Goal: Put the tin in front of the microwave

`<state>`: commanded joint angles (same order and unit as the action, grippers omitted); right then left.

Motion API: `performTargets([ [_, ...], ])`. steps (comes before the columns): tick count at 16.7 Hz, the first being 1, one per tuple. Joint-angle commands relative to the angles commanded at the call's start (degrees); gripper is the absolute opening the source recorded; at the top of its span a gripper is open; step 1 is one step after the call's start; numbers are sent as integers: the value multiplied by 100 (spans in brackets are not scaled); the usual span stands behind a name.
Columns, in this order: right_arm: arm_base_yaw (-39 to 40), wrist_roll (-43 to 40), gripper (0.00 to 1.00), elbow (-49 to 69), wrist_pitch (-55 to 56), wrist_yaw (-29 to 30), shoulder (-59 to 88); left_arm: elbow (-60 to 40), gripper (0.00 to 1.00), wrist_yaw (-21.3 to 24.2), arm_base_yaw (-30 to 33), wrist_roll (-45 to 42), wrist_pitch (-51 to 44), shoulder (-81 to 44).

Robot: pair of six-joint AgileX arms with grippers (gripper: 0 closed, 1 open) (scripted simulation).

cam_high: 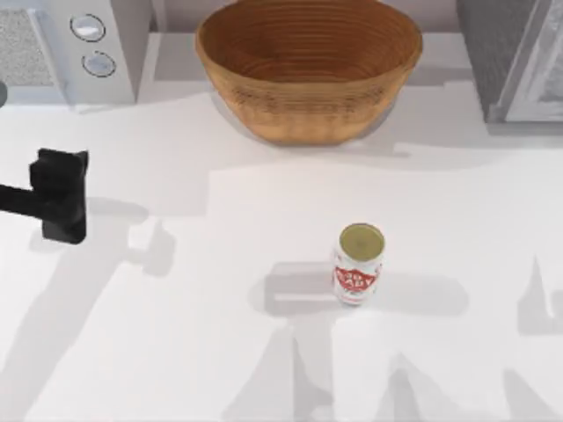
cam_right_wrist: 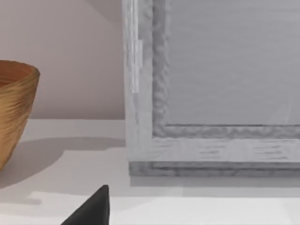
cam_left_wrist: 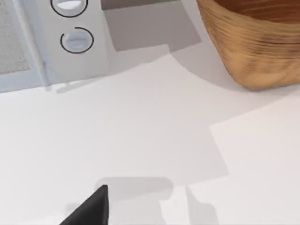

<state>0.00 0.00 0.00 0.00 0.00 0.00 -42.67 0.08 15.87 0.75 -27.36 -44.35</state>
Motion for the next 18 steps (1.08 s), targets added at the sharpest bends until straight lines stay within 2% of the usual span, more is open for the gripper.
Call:
performTargets([
  [11,0,0,100,0,0,0,0,-6030,100,11,2241,107,-3866,-6269],
  [15,0,0,100,0,0,0,0,-7723,100,15,2870,137,-4951,-8027],
  [18,0,0,100,0,0,0,0,-8562,100,17,3182,152,-5489,-8900],
])
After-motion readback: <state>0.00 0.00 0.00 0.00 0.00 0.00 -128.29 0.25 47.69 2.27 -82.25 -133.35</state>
